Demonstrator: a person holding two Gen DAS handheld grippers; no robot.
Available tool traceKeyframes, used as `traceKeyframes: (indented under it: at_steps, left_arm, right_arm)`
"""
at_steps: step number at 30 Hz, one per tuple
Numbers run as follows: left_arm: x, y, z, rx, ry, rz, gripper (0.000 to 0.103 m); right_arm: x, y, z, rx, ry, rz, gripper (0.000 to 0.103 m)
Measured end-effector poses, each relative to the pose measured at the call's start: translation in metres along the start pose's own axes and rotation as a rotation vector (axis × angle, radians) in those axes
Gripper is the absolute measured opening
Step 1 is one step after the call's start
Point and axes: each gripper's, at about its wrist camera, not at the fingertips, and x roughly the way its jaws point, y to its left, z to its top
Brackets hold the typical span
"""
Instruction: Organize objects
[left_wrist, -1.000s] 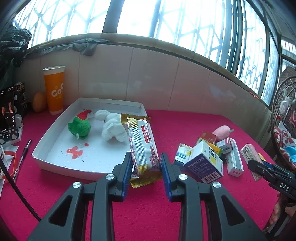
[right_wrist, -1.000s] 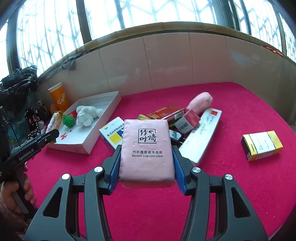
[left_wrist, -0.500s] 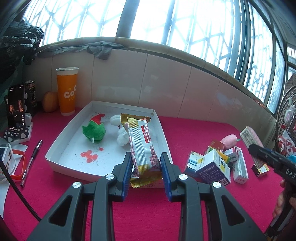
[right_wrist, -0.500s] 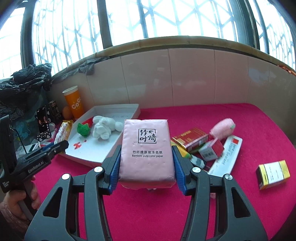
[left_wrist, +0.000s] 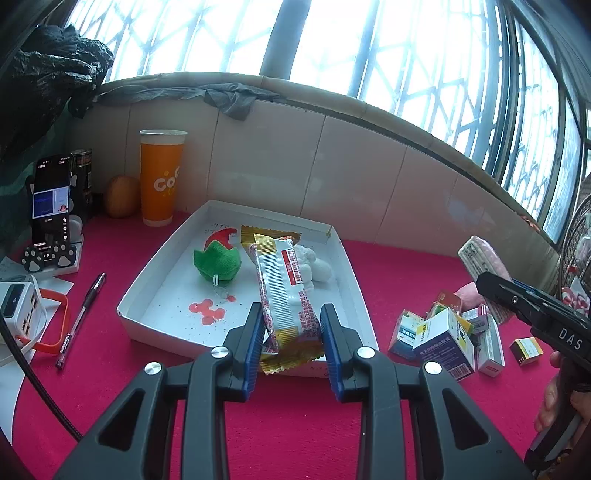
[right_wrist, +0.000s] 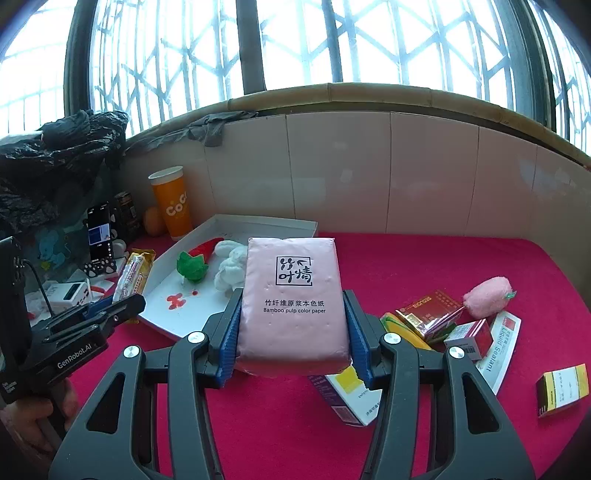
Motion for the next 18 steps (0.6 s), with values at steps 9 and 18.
traceKeyframes:
  at_steps: [9, 18]
  left_arm:
    - [0.003, 0.005, -0.002, -0.013, 0.012, -0.002, 0.030]
    - [0.006, 0.013, -0.002, -0.031, 0.020, 0.006, 0.030]
  right_arm:
    - [0.010, 0.010, 0.008, -0.010, 0.008, 0.012, 0.051]
    - [0.021, 0.018, 0.013, -0.021, 0.023, 0.024, 0.051]
